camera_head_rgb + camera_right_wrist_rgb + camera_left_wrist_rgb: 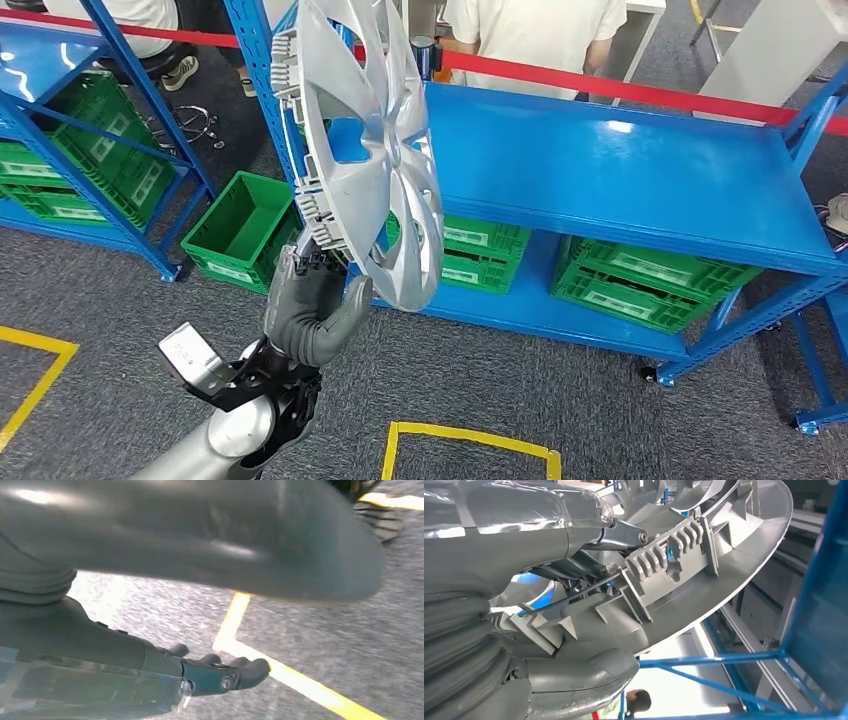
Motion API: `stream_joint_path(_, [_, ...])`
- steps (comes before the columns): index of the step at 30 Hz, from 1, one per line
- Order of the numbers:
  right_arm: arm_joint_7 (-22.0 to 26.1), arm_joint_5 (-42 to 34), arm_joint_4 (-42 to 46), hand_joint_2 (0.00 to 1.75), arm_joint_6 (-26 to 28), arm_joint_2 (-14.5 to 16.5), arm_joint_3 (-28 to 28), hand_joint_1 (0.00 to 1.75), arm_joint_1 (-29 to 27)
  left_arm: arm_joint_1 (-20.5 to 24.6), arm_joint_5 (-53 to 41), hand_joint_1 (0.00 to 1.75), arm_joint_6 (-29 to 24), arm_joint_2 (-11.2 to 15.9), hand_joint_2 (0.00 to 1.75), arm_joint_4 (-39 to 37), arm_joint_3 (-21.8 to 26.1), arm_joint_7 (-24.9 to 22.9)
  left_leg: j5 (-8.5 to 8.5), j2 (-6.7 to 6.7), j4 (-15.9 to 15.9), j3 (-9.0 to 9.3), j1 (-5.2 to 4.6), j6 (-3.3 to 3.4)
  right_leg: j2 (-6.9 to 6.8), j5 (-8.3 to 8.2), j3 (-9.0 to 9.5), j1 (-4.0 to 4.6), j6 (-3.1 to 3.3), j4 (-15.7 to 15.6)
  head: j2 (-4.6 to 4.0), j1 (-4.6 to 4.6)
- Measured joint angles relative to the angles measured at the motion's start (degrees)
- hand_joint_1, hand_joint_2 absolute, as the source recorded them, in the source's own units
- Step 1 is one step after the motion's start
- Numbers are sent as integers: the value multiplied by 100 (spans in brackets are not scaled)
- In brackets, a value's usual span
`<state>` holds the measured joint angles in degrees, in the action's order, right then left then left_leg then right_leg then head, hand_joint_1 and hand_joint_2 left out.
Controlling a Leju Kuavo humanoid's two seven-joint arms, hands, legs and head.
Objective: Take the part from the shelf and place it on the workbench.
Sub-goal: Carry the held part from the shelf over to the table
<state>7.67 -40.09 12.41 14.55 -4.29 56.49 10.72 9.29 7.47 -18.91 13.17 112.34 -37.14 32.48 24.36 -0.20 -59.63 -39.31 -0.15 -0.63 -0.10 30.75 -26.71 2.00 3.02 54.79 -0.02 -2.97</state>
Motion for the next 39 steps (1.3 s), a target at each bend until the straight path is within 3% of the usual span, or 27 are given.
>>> stream_joint_path(3, [-5,4,0,0,0,8,3,0,-25,-9,-4,175,0,3,175,0,8,12,845,2,-776,-169,43,-87,-23,-257,-248,-36,12,-44,0,-25])
stream_joint_path(4, [-5,4,0,0,-1,12,4,0,-36,-12,-9,175,-1,4,175,0,9,13,1007,3,-1113,-204,62,-120,-28,-328,-350,-42,-5,-31,0,-29])
stream_joint_path(5, [-5,4,0,0,-1,16,4,0,-46,-16,-18,175,-2,5,175,0,9,13,1009,5,-1354,-190,79,-154,-36,-397,-461,-52,-25,-9,0,-30])
stream_joint_path(6, [-5,4,0,0,-2,18,5,0,-54,-18,-33,175,-5,6,175,1,9,13,887,10,-1451,-113,95,-189,-45,-460,-578,-68,-51,26,0,-29])
stream_joint_path(8, [-4,4,0,0,-2,19,5,0,-59,-18,-70,175,-13,8,175,3,9,11,590,24,-1107,324,141,-264,-54,-557,-827,-111,-120,155,0,-34])
stream_joint_path(9, [-4,3,0,0,-2,14,5,0,-57,-17,-84,175,-17,9,175,7,9,8,596,27,-730,636,158,-293,-51,-585,-939,-124,-154,249,0,-52])
stream_joint_path(10, [-2,1,0,0,-2,11,5,0,-56,-16,-92,175,-22,10,175,13,11,4,697,28,-358,914,168,-276,-45,-610,-1030,-131,-190,337,0,-66])
stream_joint_path(12, [2,-5,0,0,-2,5,5,0,-59,-25,-100,175,-31,14,175,25,24,-4,906,16,61,1167,149,-168,-33,-679,-1121,-132,-255,431,0,-90])
stream_joint_path(14, [5,-14,1,0,-3,4,6,0,-81,-32,-104,175,-33,17,175,28,37,-7,858,11,89,1102,142,-25,-25,-715,-1161,-147,-322,435,0,-84])
stream_joint_path(15, [7,-17,1,0,-4,5,7,0,-93,-30,-104,175,-32,17,175,28,40,-7,794,10,92,1049,144,30,-22,-600,-1190,-159,-360,492,0,-73])
stream_joint_path(16, [10,-20,2,0,-5,6,8,0,-100,-28,-104,175,-32,16,175,29,42,-7,722,8,97,979,150,75,-19,-380,-1233,-172,-401,642,0,-57])
stream_joint_path(18, [22,-22,2,0,-6,11,10,0,-99,-30,-104,175,-31,14,175,31,44,-7,580,-4,92,818,140,122,-17,224,-1325,-200,-464,1235,0,-22])
stream_joint_path(19, [35,-22,2,0,-6,12,10,0,-96,-35,-105,175,-32,14,175,31,44,-8,506,-10,88,726,131,129,-17,428,-1356,-209,-478,1590,0,-11])
stream_joint_path(20, [51,-22,2,0,-6,12,10,0,-93,-42,-108,175,-32,14,175,31,44,-8,434,-13,84,635,122,131,-16,501,-1350,-213,-480,1861,0,-5])
stream_joint_path(21, [67,-22,2,0,-6,13,10,0,-91,-50,-112,175,-34,15,175,32,45,-9,362,-14,81,541,111,128,-15,443,-1283,-214,-468,1983,0,-2])
stream_joint_path(22, [81,-21,3,0,-6,13,10,0,-87,-59,-116,175,-35,15,175,33,45,-10,294,-14,80,454,99,123,-12,295,-1130,-210,-442,1903,0,0])
stream_joint_path(24, [94,-20,3,0,-4,10,10,0,-75,-71,-123,175,-37,15,175,49,46,-20,173,-9,80,324,78,101,5,79,-557,-182,-344,1208,0,-3])
stream_joint_path(26, [109,-20,3,0,-1,1,10,0,-53,-76,-133,175,-40,15,175,79,49,-28,62,9,86,259,71,52,27,150,6,-139,-251,373,0,-2])
stream_joint_path(27, [116,-20,4,0,1,-3,10,0,-47,-77,-143,175,-43,15,175,94,52,-29,2,24,102,239,80,19,36,200,135,-115,-225,137,0,0])
stream_joint_path(29, [122,-21,4,0,4,-1,10,0,-51,-89,-163,175,-53,16,175,115,61,-27,-87,41,146,202,105,-49,34,141,135,-98,-195,-25,0,8])
stream_joint_path(30, [124,-20,4,0,7,2,10,0,-61,-104,-173,175,-65,17,175,120,69,-26,-31,40,127,173,114,-75,24,73,97,-100,-170,-57,0,12])
stream_joint_path(32, [125,-13,4,0,19,3,10,0,-76,-134,-195,175,-95,18,175,124,85,-19,390,27,-198,51,119,-110,1,-60,-1,-118,-121,-96,0,8])
stream_joint_path(34, [125,-4,2,0,42,1,10,0,-83,-166,-209,175,-113,18,175,125,93,-10,891,14,-900,-142,117,-146,-2,-170,-152,-114,-92,-83,0,-1])
stream_joint_path(35, [125,-3,1,0,54,-1,10,0,-87,-185,-212,175,-116,19,175,125,96,-7,975,12,-1222,-207,117,-163,-3,-222,-233,-112,-94,-68,0,0])
stream_joint_path(36, [125,-2,0,0,62,-1,10,0,-94,-203,-214,175,-118,19,175,125,98,-6,915,12,-1401,-206,117,-175,-5,-267,-315,-112,-100,-43,0,-1])
stream_joint_path(37, [125,-3,0,0,67,1,10,0,-101,-216,-215,175,-118,20,175,125,99,-6,759,16,-1377,-101,117,-181,-8,-301,-399,-114,-111,-6,0,-2])
stream_joint_path(39, [125,-4,0,0,70,5,10,0,-112,-224,-216,175,-120,20,175,127,109,-5,520,60,-807,385,115,-174,-13,-334,-549,-116,-141,106,0,-4])
